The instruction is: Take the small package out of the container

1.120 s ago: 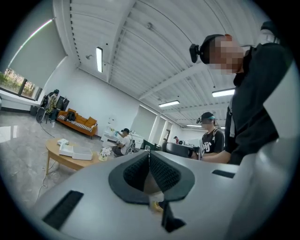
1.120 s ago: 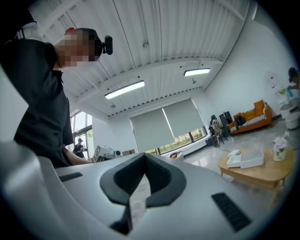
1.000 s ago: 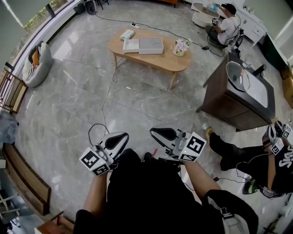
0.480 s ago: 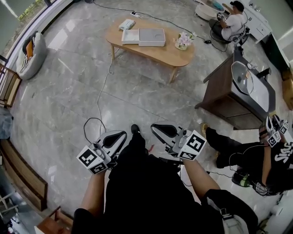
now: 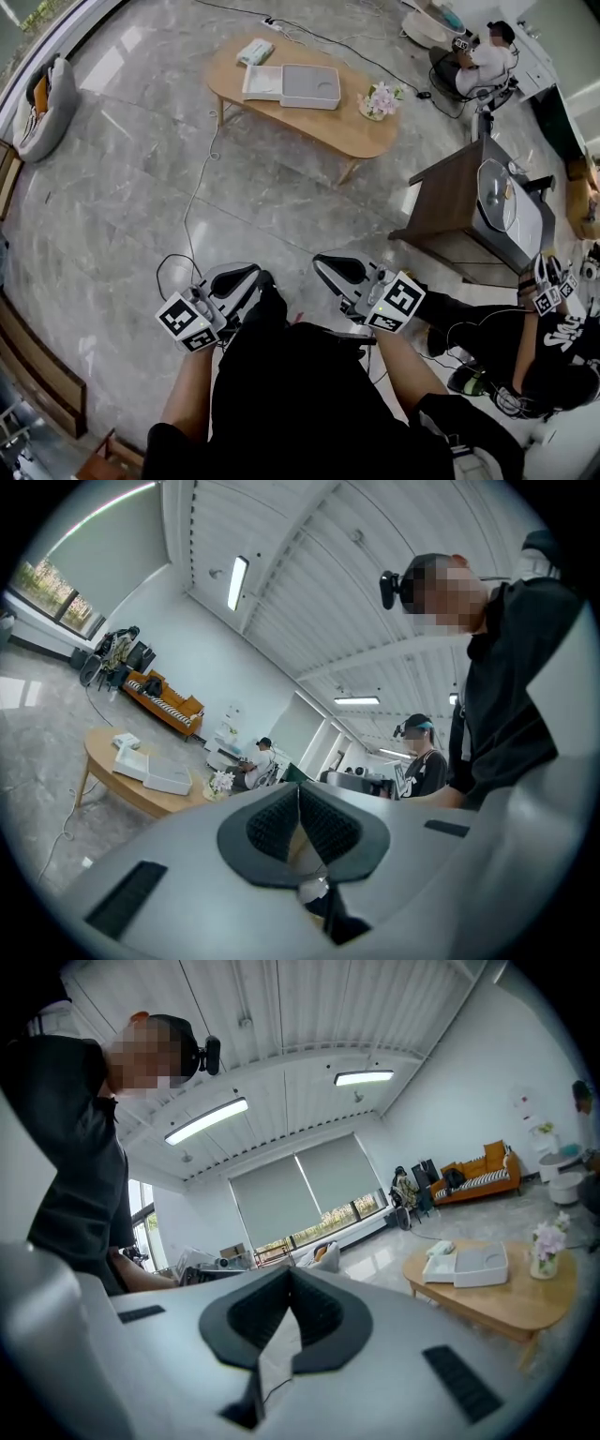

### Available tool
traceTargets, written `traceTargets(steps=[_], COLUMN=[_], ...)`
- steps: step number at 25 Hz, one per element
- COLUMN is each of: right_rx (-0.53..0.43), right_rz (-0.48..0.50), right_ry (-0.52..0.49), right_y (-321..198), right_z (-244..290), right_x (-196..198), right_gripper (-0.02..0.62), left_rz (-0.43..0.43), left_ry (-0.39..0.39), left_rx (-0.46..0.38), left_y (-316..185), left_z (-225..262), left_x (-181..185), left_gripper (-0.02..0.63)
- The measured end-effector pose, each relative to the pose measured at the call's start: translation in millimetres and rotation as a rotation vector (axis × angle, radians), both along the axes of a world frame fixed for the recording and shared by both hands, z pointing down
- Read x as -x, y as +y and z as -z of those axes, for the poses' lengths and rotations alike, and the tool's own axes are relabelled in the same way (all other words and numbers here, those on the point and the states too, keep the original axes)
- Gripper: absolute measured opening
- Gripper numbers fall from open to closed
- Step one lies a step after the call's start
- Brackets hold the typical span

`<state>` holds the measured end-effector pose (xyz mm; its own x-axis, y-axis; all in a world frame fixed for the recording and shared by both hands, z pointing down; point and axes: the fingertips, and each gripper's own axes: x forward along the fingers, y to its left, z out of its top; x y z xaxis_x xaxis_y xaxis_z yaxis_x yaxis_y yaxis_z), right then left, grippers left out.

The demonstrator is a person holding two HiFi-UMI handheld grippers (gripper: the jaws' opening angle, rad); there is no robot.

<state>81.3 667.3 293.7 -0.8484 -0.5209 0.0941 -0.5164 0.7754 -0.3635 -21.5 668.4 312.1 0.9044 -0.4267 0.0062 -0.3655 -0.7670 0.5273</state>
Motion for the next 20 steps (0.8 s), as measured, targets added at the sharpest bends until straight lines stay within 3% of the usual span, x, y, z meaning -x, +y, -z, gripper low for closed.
traceTargets(steps=[12,20], right_rx=[-0.014,-0.022], right_rz=[-0.008,0.028], right_ry=[0.013,-0.032], right_y=[-91,-183], right_z=[4,-7], right_x=[1,-17], right_gripper=[0.012,0.012], left_rz=[0.025,0.076], left_ry=[0.028,0.014], left_rx=[-0.021,-0.019], left_y=[-98,-179], left_z=[3,-6], left_x=[9,-10], left_gripper=[0.018,0.017])
